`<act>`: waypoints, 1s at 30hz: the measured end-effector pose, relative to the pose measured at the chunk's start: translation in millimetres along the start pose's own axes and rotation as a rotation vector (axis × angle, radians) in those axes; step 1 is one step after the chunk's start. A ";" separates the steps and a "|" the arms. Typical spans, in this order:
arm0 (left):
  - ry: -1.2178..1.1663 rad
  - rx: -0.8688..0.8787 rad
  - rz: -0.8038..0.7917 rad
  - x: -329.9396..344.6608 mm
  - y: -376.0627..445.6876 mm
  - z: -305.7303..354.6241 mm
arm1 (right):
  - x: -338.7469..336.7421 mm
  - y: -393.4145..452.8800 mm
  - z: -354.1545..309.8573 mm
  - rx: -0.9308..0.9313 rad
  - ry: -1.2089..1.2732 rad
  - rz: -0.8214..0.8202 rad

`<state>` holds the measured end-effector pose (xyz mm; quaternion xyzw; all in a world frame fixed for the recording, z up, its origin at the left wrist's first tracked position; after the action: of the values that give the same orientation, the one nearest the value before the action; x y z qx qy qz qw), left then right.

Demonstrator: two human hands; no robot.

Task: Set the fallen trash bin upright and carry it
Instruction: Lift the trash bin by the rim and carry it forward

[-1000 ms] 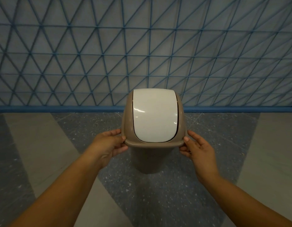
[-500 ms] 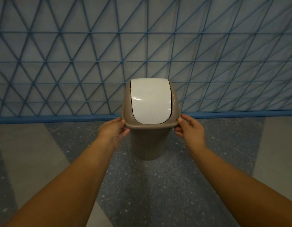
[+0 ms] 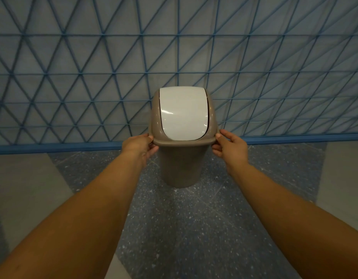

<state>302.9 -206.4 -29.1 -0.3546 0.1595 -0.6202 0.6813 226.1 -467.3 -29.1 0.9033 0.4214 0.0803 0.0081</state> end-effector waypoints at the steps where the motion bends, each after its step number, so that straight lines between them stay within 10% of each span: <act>1: 0.000 0.002 -0.001 0.4 -0.3 0.2 | 0.4 0.8 -0.2 0.004 0.007 -0.001; 30: -0.054 -0.063 -0.056 3.3 -1.6 -7.2 | 6.1 5.5 3.1 0.252 0.087 -0.016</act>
<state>297.6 -211.6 -32.4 -0.3966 0.1506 -0.6241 0.6562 234.7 -466.1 -30.9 0.8894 0.4354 0.0658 -0.1232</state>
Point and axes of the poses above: each hand's wrist, its own y-axis towards the middle knuckle, its own x-axis out of the palm, z = x × y, the point moved 8 cm from there along y, towards the middle knuckle, and after that the axes turned 14 degrees about -x, right-handed, at the moved point
